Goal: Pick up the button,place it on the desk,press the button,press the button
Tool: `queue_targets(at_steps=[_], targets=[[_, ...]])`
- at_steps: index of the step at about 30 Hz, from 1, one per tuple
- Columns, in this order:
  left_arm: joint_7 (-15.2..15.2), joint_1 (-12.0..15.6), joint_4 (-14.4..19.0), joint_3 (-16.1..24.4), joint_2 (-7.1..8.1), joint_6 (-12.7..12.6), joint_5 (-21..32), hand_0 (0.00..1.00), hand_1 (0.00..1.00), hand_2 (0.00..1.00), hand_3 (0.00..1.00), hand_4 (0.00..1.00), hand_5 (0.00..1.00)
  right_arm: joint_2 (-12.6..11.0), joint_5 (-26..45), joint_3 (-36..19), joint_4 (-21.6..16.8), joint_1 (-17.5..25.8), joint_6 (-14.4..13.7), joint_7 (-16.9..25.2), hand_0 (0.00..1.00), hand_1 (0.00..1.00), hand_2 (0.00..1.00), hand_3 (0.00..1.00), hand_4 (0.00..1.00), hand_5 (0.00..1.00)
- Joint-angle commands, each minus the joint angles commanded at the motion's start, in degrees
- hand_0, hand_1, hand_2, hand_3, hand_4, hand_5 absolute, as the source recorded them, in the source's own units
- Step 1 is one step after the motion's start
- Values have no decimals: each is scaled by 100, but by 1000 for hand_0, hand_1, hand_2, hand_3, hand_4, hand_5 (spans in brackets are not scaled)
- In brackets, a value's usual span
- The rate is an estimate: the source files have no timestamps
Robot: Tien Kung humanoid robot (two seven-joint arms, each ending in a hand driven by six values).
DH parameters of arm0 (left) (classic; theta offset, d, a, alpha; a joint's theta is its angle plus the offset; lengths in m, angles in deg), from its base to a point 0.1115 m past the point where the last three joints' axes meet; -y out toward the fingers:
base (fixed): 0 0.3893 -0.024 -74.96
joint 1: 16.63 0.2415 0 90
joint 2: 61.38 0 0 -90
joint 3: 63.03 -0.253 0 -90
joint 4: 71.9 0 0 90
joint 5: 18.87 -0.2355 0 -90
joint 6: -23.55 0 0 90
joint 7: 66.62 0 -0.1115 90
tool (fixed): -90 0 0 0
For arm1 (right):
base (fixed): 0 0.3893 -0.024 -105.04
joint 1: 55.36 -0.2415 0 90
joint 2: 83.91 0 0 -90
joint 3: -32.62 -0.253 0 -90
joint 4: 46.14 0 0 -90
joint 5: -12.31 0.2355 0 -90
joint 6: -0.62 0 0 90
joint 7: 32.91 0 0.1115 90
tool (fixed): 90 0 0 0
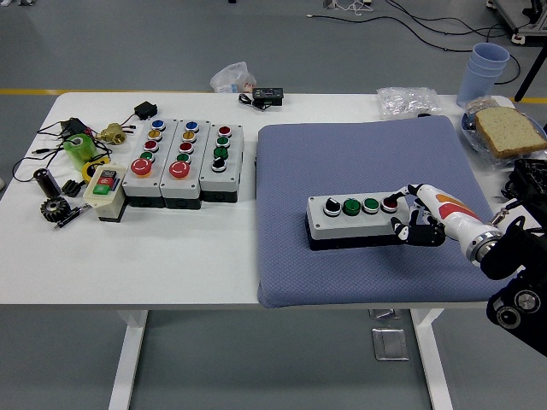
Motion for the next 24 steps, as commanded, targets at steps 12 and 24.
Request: queue_targets(at_steps=[12, 24], targets=[[-5, -8, 0, 18, 0, -10, 5, 557, 421, 425, 429, 266, 388, -39, -35, -158, -154, 61, -11, 17, 163, 2, 223, 697, 571, 187], [1, -43, 0, -1, 0, -7, 35, 557, 421, 426, 430, 267, 388, 93, -71, -290, -385, 29, 12, 36, 166, 2, 226, 699, 576, 191]])
